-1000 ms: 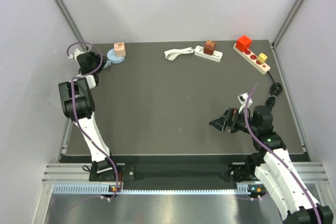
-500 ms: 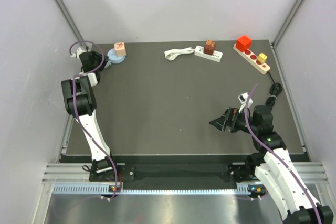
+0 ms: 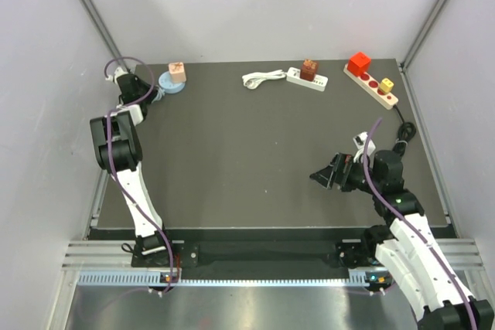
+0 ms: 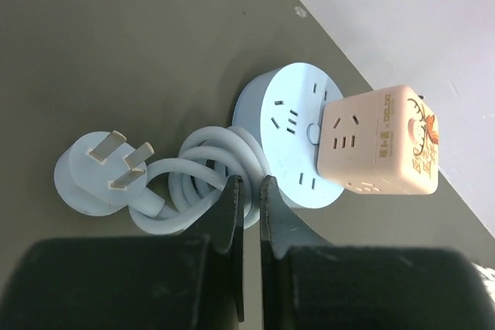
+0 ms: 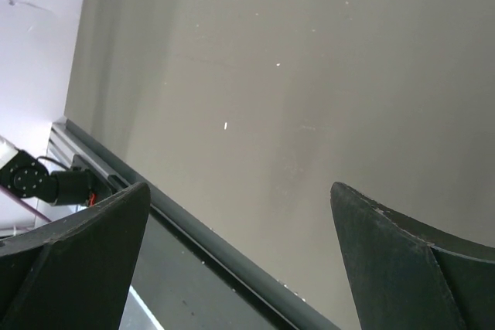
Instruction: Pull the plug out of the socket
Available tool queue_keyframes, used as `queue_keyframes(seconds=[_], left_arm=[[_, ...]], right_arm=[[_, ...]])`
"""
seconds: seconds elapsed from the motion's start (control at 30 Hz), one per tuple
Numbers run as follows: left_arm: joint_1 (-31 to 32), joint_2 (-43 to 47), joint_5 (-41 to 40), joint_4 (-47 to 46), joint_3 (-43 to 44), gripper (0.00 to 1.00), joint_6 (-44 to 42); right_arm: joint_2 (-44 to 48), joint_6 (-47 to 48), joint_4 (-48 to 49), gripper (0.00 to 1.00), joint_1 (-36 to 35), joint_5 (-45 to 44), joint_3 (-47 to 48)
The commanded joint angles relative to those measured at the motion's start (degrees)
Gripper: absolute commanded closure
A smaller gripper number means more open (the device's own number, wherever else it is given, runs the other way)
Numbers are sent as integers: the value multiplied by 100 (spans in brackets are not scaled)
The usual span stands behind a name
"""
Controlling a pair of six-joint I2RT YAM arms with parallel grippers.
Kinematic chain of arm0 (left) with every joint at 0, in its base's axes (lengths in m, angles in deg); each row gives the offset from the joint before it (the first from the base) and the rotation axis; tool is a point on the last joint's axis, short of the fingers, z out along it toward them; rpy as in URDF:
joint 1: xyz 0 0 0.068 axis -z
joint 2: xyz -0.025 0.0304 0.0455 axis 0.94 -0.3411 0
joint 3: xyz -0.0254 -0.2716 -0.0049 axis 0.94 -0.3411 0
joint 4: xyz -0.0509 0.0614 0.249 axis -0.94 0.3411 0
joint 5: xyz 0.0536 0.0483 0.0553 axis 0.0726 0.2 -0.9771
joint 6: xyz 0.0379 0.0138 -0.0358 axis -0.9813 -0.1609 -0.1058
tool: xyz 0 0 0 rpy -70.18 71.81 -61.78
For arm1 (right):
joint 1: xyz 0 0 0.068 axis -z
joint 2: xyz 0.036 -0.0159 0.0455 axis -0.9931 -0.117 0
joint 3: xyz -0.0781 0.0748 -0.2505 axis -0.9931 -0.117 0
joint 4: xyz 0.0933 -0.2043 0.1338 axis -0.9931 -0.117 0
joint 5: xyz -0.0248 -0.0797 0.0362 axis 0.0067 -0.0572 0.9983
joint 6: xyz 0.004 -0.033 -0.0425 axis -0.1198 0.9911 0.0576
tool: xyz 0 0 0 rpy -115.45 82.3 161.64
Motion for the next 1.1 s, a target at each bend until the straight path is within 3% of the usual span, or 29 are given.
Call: queue_keyframes(seconds=[0.0, 0.17, 0.37, 0.63, 0.8, 1.0, 1.07], left_arm=[[63, 524, 133, 591, -253, 100, -31], [160, 1342, 133, 940, -1009, 100, 102], [590, 2784, 107, 1258, -2546, 100, 49], [1943, 4463, 370, 1601, -4452, 100, 233], [2576, 5638, 502, 1829, -5332, 100, 330], [2771, 6906, 581, 2427, -5896, 100, 287], [2771, 7135, 625, 2577, -5932, 81, 181]], right_arm=[[-84, -3, -184, 0, 40, -299, 399], [-330, 102, -413, 0, 40, -537, 575], [-243, -144, -431, 1, -100, -642, 681], [3, -477, -615, 3, -583, -1221, 734], [-14, -741, -590, 3, -1444, -1916, 778], [-655, -1163, -291, 4, -2885, -3155, 882], [-1103, -1286, -273, 3, -3456, -3673, 1005]])
